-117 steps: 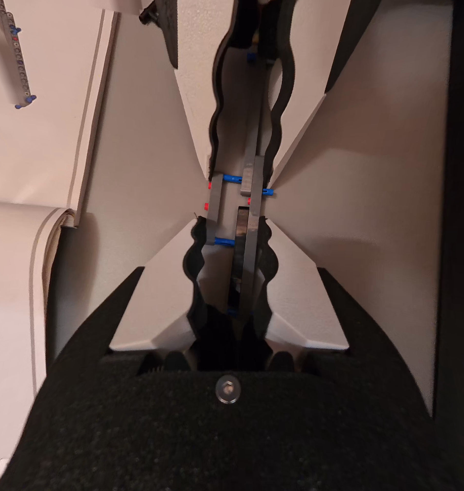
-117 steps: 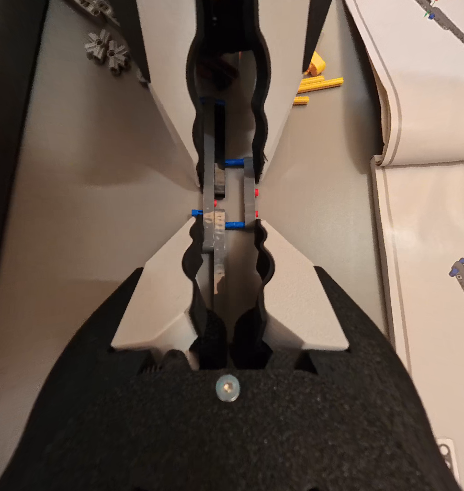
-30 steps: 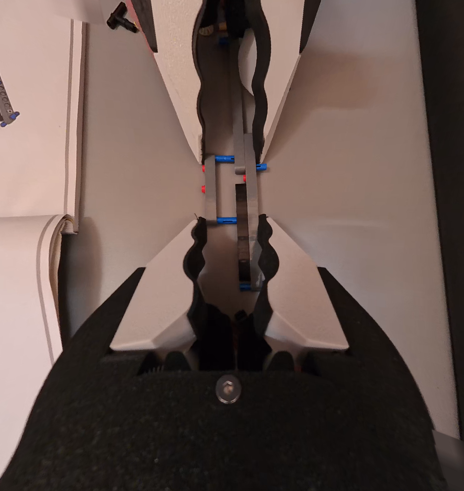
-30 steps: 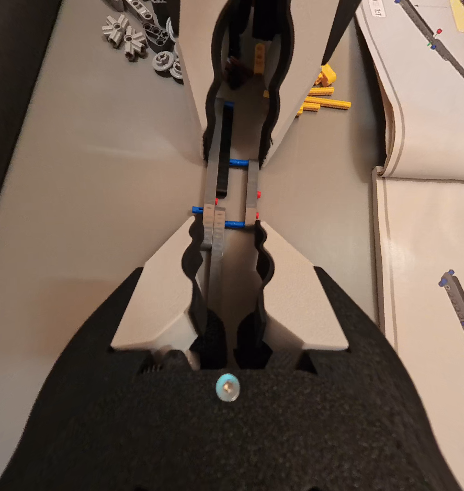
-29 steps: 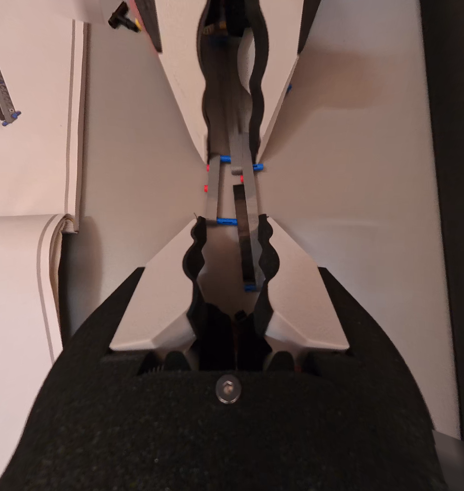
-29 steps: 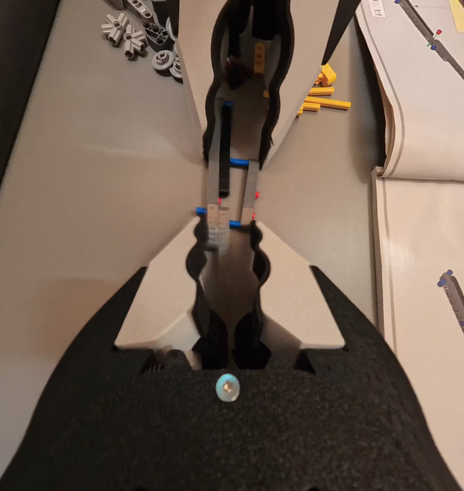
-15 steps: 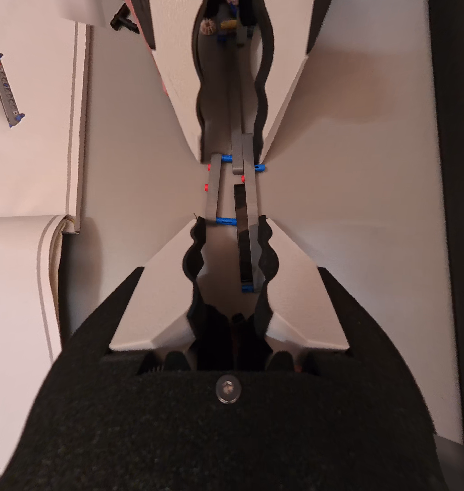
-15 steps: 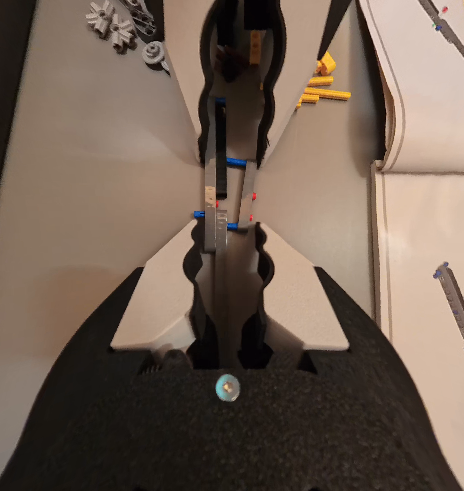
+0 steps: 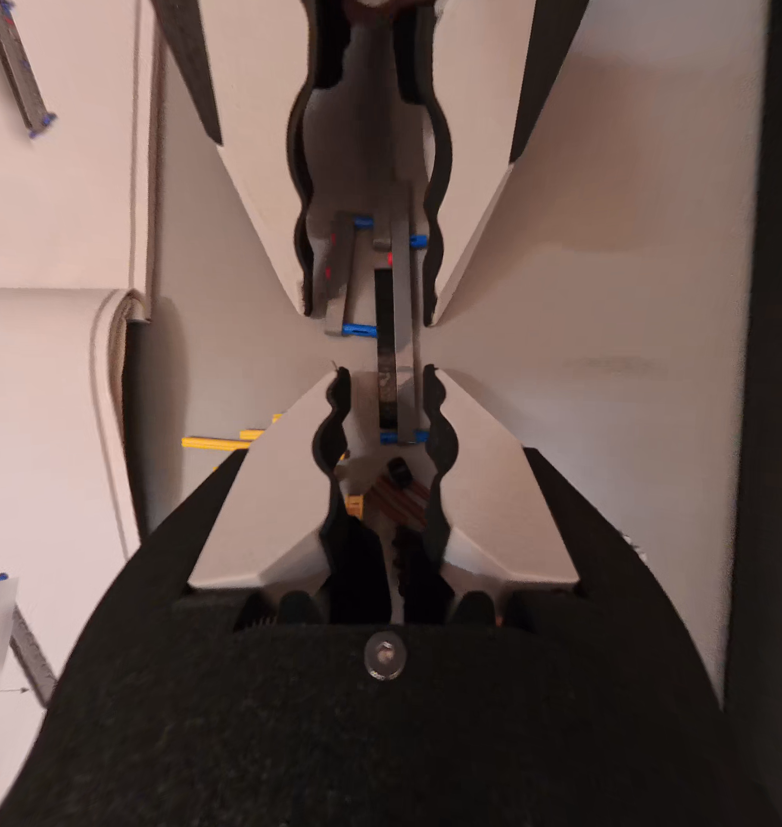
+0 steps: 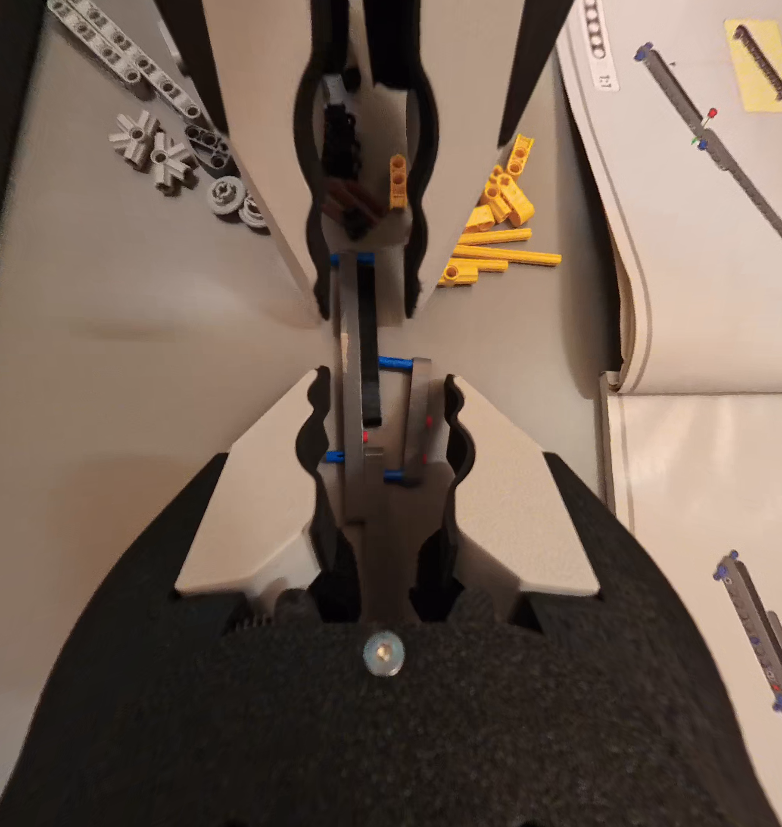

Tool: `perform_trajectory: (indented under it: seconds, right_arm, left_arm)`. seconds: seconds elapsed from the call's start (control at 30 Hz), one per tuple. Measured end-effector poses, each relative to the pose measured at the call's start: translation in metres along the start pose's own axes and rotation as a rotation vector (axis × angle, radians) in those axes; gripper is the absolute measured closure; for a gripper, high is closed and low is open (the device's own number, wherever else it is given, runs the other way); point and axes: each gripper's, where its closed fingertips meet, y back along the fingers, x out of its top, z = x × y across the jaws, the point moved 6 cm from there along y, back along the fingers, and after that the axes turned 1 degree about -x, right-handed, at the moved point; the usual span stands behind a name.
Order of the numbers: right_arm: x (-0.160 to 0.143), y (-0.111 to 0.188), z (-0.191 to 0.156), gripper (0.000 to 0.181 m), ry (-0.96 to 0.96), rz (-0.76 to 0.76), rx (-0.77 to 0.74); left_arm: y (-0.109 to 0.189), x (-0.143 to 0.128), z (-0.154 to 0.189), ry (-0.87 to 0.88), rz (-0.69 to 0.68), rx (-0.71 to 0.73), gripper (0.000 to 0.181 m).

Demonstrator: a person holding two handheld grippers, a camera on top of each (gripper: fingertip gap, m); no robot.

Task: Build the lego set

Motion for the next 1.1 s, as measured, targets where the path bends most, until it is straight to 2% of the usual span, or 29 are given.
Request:
perform_trajectory:
  seconds: [0.03, 0.07, 0.13, 0.83, 1.1]
  right_arm:
    - [0.0008, -0.0026, -0.0010, 0.132, -0.007, 0.006, 0.022]
    - [0.0020, -0.0038, -0.0017, 0.134, -0.020, 0.018, 0.039]
    - [0.0014, -0.0037, 0.0002, 0.140, -0.007, 0.013, 0.018]
    - [-0.0029, -0.0028, -0.0012, 0.143, 0.052, 0.050, 0.046]
    - [-0.0010, -0.0045, -0.0058, 0.143, 0.005, 0.063, -0.025]
  left_arm:
    - [-0.0040, -0.0025, 0.0000, -0.002, -0.020, -0.001, 0.154]
    - [-0.0055, -0.0027, 0.0004, -0.009, -0.017, -0.006, 0.165]
    - [-0.0063, -0.0022, -0.0005, -0.010, -0.007, -0.011, 0.167]
    - [-0.0096, -0.0022, 0.0022, -0.110, 0.025, -0.029, 0.167]
    - [-0.0100, -0.0032, 0.0018, -0.096, 0.042, -0.036, 0.167]
